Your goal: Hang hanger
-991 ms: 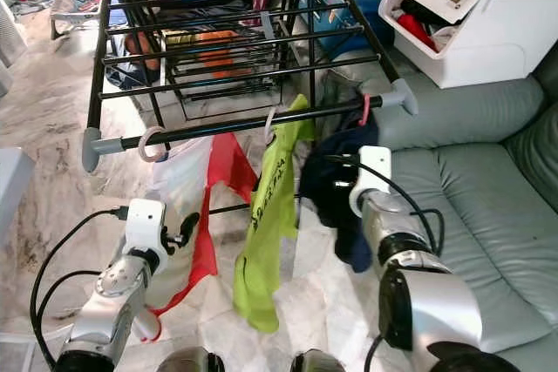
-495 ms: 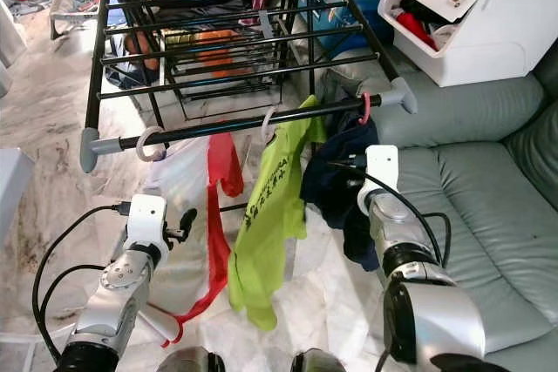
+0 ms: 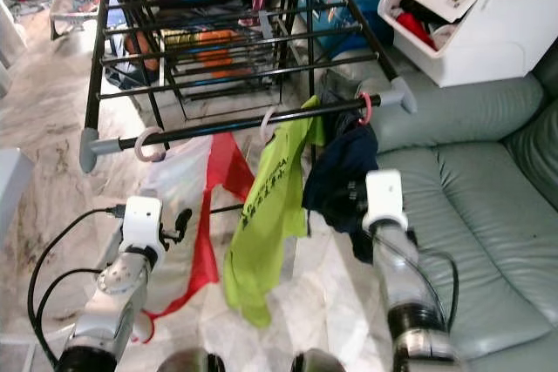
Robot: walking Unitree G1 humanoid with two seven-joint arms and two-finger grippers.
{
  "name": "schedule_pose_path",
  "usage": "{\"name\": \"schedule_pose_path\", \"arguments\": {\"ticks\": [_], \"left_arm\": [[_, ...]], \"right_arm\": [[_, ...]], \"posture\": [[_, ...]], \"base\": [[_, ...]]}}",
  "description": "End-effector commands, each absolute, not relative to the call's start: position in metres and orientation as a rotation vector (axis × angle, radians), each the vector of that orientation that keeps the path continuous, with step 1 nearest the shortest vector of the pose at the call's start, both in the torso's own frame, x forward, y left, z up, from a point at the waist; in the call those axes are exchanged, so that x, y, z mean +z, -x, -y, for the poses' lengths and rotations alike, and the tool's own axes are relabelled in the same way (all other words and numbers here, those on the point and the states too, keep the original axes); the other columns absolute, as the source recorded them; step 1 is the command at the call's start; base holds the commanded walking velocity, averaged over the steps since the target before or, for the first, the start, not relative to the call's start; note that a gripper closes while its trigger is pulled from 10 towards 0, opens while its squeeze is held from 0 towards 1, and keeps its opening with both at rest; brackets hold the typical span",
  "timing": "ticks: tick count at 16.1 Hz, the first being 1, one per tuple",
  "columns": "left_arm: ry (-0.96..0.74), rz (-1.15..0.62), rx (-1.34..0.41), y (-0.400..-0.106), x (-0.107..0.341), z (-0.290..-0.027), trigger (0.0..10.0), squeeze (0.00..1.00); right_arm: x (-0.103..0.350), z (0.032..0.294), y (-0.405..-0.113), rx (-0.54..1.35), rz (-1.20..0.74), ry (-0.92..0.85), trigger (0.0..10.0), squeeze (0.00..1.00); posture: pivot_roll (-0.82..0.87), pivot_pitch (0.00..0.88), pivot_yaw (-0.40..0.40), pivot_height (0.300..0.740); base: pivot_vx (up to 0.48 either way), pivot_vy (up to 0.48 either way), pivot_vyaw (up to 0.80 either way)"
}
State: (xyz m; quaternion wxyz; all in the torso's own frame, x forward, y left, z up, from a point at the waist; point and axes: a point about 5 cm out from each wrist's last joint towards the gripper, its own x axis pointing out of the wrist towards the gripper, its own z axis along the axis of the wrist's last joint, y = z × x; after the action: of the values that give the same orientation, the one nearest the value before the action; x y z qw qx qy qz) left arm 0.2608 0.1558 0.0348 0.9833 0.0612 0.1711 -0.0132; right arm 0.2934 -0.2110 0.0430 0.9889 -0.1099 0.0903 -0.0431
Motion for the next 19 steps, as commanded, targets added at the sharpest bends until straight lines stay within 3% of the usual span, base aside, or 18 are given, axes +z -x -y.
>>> {"name": "schedule_pose_path", "arguments": {"ticks": [1,3,11,19], "left_arm": [[-0.147,-0.335,-0.018,-0.26,0.035,-0.158,10.0,0.0],[-0.151,-0.33,-0.011,-0.259,0.036,-0.162,10.0,0.0],[-0.141,-0.316,-0.027,-0.259,0.04,-0.155,10.0,0.0],[-0.142,-0.322,-0.022,-0.258,0.037,-0.154,10.0,0.0]], "right_arm": [[0.055,0.207,-0.295,-0.079,-0.102,0.23,10.0,1.0],[0.067,0.208,-0.285,-0.08,-0.014,0.257,10.0,1.0],[0.076,0.2,-0.264,-0.052,0.017,0.254,10.0,1.0],[0.075,0.191,-0.263,-0.026,-0.011,0.233,10.0,1.0]], "posture": [[-0.02,0.009,0.031,0.74],[-0.02,0.006,0.034,0.74],[-0.04,0.001,0.038,0.74],[-0.04,0.007,0.033,0.74]], "base": [[0.0,0.0,0.0],[0.0,0.0,0.0],[0.0,0.0,0.0],[-0.27,0.0,0.0]]}}
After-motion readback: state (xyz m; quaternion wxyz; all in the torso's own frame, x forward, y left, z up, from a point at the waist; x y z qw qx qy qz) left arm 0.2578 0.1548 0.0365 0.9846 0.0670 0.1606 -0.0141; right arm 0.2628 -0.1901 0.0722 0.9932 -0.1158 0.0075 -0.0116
